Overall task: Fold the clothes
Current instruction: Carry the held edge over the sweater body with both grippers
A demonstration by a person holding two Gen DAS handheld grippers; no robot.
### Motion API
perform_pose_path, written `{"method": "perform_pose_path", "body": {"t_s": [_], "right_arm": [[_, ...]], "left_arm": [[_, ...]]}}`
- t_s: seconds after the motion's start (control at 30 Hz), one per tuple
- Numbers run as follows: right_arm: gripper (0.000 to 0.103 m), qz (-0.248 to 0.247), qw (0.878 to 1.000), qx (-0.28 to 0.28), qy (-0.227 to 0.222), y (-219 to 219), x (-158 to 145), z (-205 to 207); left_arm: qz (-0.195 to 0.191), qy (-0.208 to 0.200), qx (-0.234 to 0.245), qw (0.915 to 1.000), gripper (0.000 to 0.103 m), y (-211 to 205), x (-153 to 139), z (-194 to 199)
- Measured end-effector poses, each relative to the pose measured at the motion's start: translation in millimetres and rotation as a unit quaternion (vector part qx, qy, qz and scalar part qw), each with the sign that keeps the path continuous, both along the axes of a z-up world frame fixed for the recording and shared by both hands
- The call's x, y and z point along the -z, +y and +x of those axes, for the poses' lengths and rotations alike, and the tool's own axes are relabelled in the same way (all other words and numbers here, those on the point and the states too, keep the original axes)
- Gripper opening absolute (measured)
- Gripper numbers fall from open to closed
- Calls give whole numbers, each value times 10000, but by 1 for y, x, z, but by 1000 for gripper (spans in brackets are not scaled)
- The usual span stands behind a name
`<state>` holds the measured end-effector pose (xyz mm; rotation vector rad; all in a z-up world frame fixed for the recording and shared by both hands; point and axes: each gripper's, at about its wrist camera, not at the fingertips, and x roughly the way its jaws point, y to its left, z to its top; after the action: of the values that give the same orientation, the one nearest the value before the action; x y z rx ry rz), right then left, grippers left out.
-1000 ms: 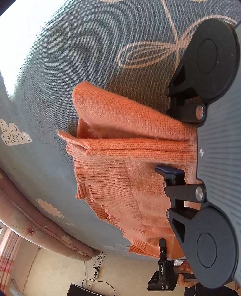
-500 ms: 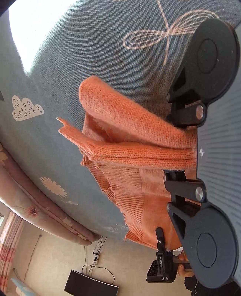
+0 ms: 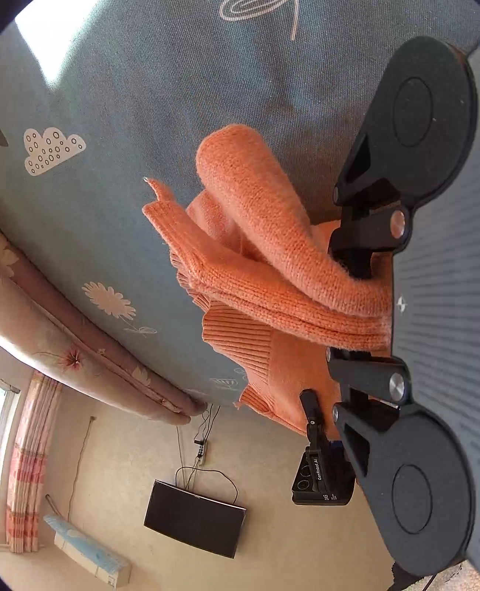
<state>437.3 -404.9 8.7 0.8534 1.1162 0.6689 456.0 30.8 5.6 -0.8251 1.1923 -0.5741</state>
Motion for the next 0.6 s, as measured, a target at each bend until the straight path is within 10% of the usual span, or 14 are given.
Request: {"method": "perform_pose_path", "body": {"t_s": [0.6], "right_arm": [[23,99,9949,1004,14,-36,-63,-109]], "left_arm": [[-318,30,1366,9901,19,-105,-37,-19]]}}
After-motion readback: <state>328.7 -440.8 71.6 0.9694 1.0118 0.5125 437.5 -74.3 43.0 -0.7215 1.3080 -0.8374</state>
